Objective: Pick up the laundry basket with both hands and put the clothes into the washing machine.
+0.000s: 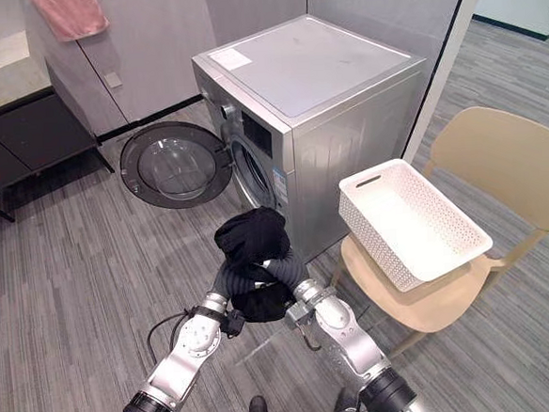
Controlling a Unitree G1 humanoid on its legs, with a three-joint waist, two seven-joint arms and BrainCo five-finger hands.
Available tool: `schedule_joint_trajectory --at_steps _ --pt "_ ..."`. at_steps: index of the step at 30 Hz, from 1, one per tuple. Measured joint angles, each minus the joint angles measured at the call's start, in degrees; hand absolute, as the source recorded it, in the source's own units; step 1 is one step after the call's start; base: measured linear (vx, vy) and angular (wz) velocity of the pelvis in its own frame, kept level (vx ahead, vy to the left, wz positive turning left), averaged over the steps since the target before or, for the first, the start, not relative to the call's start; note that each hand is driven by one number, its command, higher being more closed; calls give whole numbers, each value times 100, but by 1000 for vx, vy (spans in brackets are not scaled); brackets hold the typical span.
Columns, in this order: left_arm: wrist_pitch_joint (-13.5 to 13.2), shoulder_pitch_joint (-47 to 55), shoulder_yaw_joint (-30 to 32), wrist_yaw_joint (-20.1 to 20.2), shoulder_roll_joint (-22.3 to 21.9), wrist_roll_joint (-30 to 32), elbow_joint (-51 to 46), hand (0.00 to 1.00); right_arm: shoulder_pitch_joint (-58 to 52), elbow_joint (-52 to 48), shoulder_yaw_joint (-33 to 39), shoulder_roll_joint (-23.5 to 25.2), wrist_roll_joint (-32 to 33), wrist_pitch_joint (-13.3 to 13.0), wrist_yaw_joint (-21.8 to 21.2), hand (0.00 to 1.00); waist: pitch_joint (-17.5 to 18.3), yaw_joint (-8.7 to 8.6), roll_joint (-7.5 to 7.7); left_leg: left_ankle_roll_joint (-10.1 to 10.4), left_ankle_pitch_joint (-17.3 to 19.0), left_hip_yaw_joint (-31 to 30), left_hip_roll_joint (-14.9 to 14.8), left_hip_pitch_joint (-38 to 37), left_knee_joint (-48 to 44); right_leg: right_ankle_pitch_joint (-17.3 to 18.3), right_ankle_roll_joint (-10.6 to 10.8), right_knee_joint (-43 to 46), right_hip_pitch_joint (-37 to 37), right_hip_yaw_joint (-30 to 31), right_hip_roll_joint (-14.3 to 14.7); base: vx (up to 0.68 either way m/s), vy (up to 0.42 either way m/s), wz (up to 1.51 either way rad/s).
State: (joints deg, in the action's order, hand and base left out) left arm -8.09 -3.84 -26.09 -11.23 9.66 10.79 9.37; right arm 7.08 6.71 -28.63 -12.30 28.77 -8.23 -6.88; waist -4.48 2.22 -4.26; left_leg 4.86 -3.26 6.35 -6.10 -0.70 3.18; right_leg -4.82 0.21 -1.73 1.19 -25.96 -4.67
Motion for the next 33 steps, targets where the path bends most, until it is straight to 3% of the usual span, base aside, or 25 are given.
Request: schedule_joint_trajectory --at_steps 8,11,13,23,26,28,29,30,31,32,33 --pt "-4 22 -12 11 6 -349 24 100 29 -2 -37 -155 141 -55 -109 0 84 7 110 26 -10 2 -141 -26 -7 -73 -85 -279 -149 21 261 5 -8 -1" --pt "-7 131 294 5 -158 -361 24 100 -77 -8 326 -46 -472 -43 -100 0 83 23 112 26 -9 4 -175 -82 -6 -93 -114 -361 -243 36 304 0 0 0" --pt "-4 257 947 -69 -385 -402 26 100 -358 -194 665 -5 -1063 -46 -60 0 81 22 121 26 -6 -1 -197 -108 -6 -87 -115 -383 -282 42 361 0 0 0" --pt "10 1317 2070 -122 -438 -592 35 100 -1480 -110 2276 167 -2735 -50 578 0 58 36 173 36 29 -183 -202 164 -42 85 -16 -249 -89 -82 344 0 19 9" --pt "14 1404 2201 -113 -492 -691 151 100 -1535 815 2563 151 -3210 -33 833 0 36 67 184 13 1 -490 -188 537 -194 413 -5 300 229 -418 202 -4 2 63" --pt "52 1414 2198 -80 -495 -798 249 100 -1544 1744 2715 124 -3532 2 1043 0 -14 181 228 -198 -80 -581 -110 701 -181 821 28 930 435 -817 -136 33 -5 81" --pt "61 1412 2199 -56 -494 -798 248 100 -1539 1933 2773 136 -3597 8 1072 0 -29 181 240 -465 -56 -456 -96 732 -157 888 35 987 433 -939 -208 36 0 117" --pt "73 1411 2200 4 -501 -799 249 100 -1525 2335 2900 172 -3749 71 1182 0 -37 118 267 -1076 32 223 -121 799 -104 1011 125 1068 420 -1209 -415 80 7 139" --pt "73 1428 2201 7 -555 -799 249 100 -1413 2809 2986 129 -3874 124 1267 0 -64 18 271 -1134 75 902 -179 810 -111 1083 182 1170 421 -1403 -601 115 24 133" --pt "78 1436 2197 7 -566 -799 251 100 -1350 3019 3010 117 -3907 154 1296 0 -82 19 241 -1067 31 1123 -220 812 -129 1074 192 1211 411 -1478 -652 166 68 99" --pt "96 1481 2202 23 -607 -798 265 100 -1226 3473 3125 102 -3973 245 1333 0 -108 20 137 -718 -289 1291 -320 844 -223 1024 205 1331 325 -1661 -699 167 88 63"
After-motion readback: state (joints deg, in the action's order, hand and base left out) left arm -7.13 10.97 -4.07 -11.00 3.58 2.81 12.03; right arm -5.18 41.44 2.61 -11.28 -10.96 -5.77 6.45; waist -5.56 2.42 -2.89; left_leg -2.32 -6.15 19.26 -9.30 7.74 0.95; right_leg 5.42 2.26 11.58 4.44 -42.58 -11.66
